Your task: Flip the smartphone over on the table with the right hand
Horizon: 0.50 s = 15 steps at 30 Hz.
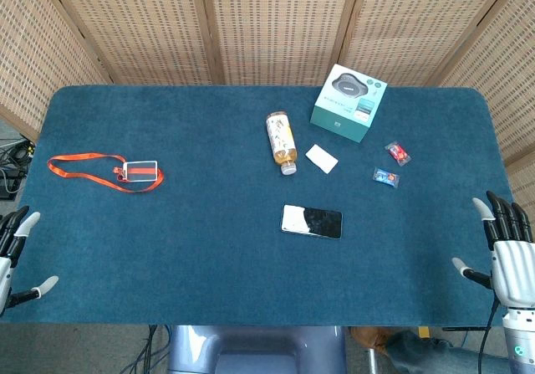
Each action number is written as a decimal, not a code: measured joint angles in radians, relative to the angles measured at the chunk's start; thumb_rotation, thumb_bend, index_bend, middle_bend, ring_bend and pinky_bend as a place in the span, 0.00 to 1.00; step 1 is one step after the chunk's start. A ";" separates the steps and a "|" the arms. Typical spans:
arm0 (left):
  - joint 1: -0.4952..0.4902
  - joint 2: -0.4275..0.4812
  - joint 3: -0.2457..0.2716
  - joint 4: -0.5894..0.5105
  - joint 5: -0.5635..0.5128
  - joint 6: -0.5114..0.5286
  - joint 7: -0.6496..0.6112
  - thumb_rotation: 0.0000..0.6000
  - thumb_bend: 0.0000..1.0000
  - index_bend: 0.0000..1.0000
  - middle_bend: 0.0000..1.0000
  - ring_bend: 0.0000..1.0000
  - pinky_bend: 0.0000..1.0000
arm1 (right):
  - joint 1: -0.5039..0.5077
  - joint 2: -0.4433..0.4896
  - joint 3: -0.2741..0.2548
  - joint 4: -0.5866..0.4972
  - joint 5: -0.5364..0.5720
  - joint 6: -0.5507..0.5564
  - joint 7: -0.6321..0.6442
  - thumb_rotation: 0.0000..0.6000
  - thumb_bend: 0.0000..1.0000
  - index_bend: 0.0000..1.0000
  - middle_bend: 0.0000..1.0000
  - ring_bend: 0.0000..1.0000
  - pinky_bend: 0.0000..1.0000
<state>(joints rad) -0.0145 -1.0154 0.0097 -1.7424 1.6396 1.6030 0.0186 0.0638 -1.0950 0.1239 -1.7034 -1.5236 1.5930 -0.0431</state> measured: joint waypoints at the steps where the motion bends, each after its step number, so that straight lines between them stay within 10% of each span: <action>1: 0.000 0.000 0.000 0.000 -0.001 -0.001 0.000 1.00 0.00 0.00 0.00 0.00 0.00 | 0.001 0.000 -0.001 -0.001 0.000 -0.002 -0.001 1.00 0.00 0.00 0.00 0.00 0.00; 15: -0.007 -0.004 -0.015 0.001 -0.029 -0.012 0.008 1.00 0.00 0.00 0.00 0.00 0.00 | 0.063 -0.006 -0.024 0.003 -0.021 -0.136 -0.037 1.00 0.15 0.08 0.00 0.00 0.00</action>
<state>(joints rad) -0.0211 -1.0193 -0.0049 -1.7410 1.6110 1.5909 0.0263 0.1269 -1.1012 0.1003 -1.7006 -1.5449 1.4570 -0.0805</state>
